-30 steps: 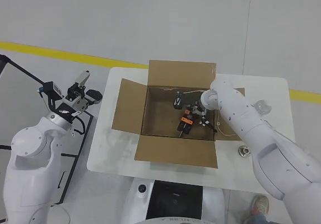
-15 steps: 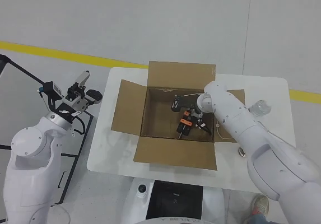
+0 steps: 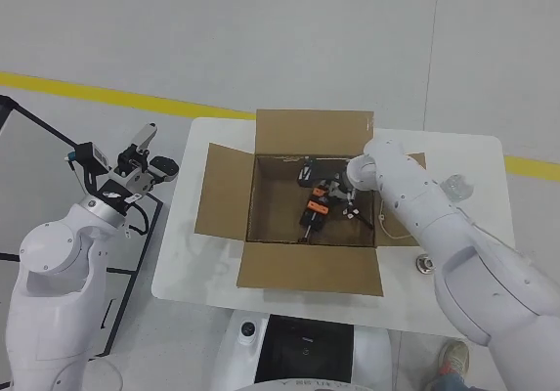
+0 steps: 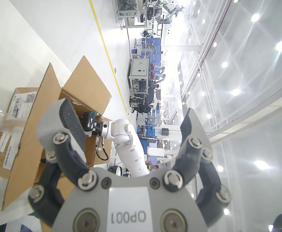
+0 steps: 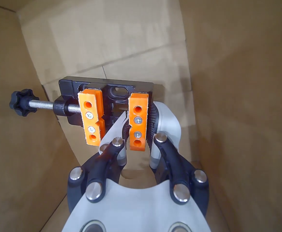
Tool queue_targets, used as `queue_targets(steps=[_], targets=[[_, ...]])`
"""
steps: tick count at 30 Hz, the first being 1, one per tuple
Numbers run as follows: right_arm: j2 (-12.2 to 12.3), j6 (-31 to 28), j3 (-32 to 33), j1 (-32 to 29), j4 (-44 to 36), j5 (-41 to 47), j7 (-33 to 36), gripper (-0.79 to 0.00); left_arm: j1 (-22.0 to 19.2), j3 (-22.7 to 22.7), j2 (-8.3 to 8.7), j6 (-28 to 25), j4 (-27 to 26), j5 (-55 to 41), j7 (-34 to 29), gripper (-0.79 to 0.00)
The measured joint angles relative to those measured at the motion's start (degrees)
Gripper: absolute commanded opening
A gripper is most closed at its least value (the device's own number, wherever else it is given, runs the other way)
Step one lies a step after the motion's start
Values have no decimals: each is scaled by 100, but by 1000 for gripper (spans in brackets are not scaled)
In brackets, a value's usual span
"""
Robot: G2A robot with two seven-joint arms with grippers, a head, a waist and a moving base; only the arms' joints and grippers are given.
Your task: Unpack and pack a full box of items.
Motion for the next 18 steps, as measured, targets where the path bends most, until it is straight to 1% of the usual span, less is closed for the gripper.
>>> queue_targets(steps=[2,5,8,10,13,14,16,17,18], targets=[[69,-135,65,8,-109,-34,-199,-785,0,0,0,0,0,0,0,0],[241,-348,219,-11,-423,-156,-563,-785,0,0,0,0,0,0,0,0],[505,-561,495,-130,-967,-322,-984,-785,0,0,0,0,0,0,0,0],[747,-592,781,-307,-1533,-519,-1154,-785,0,0,0,0,0,0,0,0],[1153,-631,1379,-827,-2654,-714,-1133,-785,0,0,0,0,0,0,0,0],[1326,-642,1686,-1140,-3216,-760,-1017,-785,0,0,0,0,0,0,0,0],[1579,-650,2215,-1708,-4142,-743,-768,-785,0,0,0,0,0,0,0,0],[1733,-652,2590,-2134,-4773,-692,-569,-785,0,0,0,0,0,0,0,0],[1837,-650,2873,-2466,-5241,-633,-417,-785,0,0,0,0,0,0,0,0]])
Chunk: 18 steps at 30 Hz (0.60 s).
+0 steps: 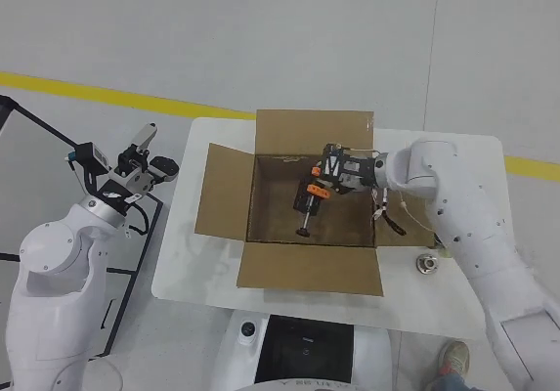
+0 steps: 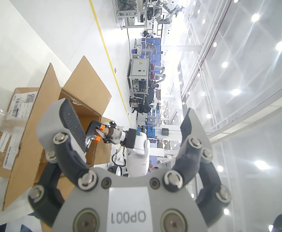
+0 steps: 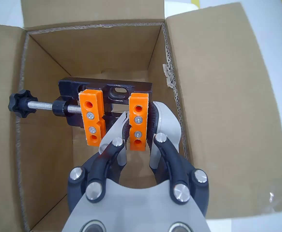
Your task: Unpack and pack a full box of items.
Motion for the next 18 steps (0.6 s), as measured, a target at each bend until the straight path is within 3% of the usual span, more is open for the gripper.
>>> queue_targets(steps=[2,5,18], targets=[[196,81,665,-750,-973,166,298,-785,0,0,0,0,0,0,0,0],[261,176,1195,-1311,-1617,230,403,-785,0,0,0,0,0,0,0,0],[253,174,1022,-1116,-1439,221,387,-785,0,0,0,0,0,0,0,0]])
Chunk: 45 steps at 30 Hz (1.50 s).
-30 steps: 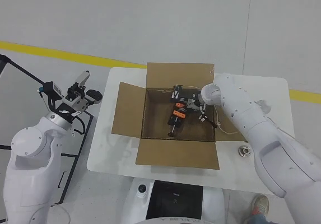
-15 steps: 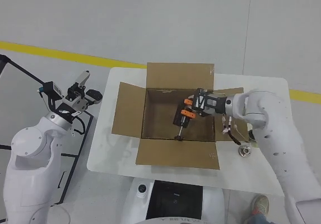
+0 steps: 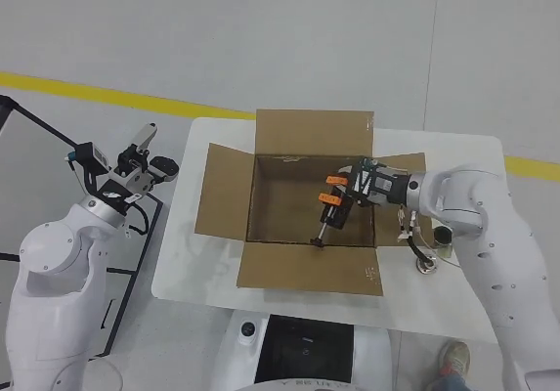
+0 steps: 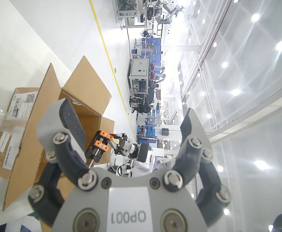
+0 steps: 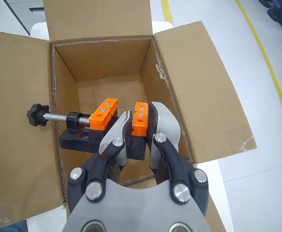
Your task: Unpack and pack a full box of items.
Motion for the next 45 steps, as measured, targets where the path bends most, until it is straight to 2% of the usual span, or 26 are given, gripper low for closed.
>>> queue_targets(steps=[5,14,22,27,37,45], targets=[[25,222,-7,-79,-32,-175,-72,-785,0,0,0,0,0,0,0,0],[78,279,-112,-85,44,-309,-30,-785,0,0,0,0,0,0,0,0],[-103,520,-1022,572,666,-475,-449,-785,0,0,0,0,0,0,0,0],[-232,428,-1532,1038,1046,-452,-722,-785,0,0,0,0,0,0,0,0],[-231,444,-1535,1028,1050,-470,-724,-785,0,0,0,0,0,0,0,0],[-313,971,-1791,1224,1495,-892,-1047,-785,0,0,0,0,0,0,0,0]])
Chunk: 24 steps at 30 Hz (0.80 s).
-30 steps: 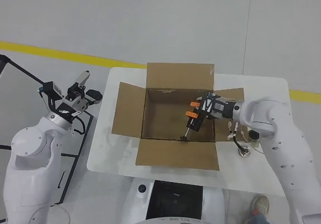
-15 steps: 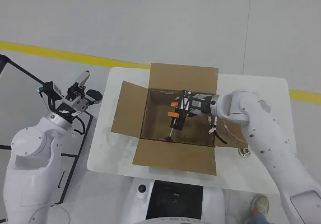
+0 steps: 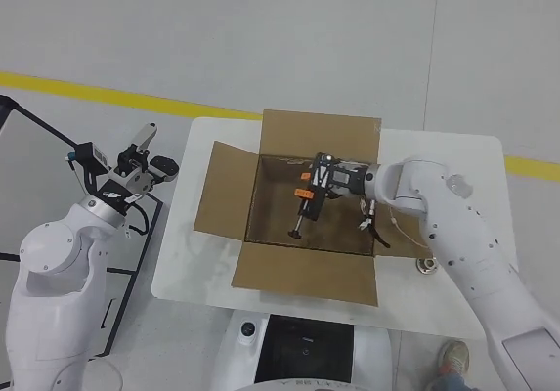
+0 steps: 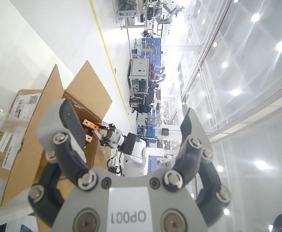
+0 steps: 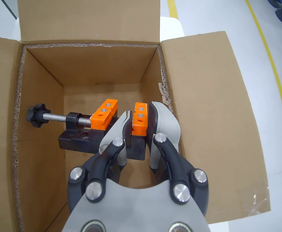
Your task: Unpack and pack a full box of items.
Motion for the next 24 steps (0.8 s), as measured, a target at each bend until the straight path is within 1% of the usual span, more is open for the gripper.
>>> queue_targets(steps=[4,7,12,15,20,24], targets=[[-107,1,-364,165,367,-91,-65,-785,0,0,0,0,0,0,0,0],[-252,21,-793,359,742,-201,-67,-785,0,0,0,0,0,0,0,0],[-539,338,-1419,753,1487,-447,-190,-785,0,0,0,0,0,0,0,0],[-686,490,-1666,937,1903,-571,-312,-785,0,0,0,0,0,0,0,0],[-887,374,-1960,1165,2482,-609,-309,-785,0,0,0,0,0,0,0,0],[-978,168,-2059,1265,2820,-557,-205,-785,0,0,0,0,0,0,0,0]])
